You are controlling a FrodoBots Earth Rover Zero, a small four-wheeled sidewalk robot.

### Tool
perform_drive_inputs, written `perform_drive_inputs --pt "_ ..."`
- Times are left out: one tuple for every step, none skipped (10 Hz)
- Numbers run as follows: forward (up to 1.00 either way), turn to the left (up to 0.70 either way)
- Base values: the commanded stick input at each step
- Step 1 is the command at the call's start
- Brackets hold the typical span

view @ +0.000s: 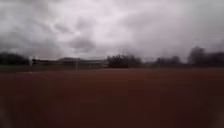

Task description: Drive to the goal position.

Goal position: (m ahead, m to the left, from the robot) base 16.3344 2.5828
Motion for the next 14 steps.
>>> perform_drive_inputs --pt "0.85 0.00" --pt "0.85 0.00" --pt "0.85 0.00" --pt "0.85 0.00" --pt "0.85 0.00" --pt "0.85 0.00" --pt "0.85 0.00" --pt "0.85 0.00" --pt "0.85 0.00" --pt "0.85 0.00" --pt "0.85 0.00" --pt "0.85 0.00" --pt "0.85 0.00" --pt "0.85 0.00"
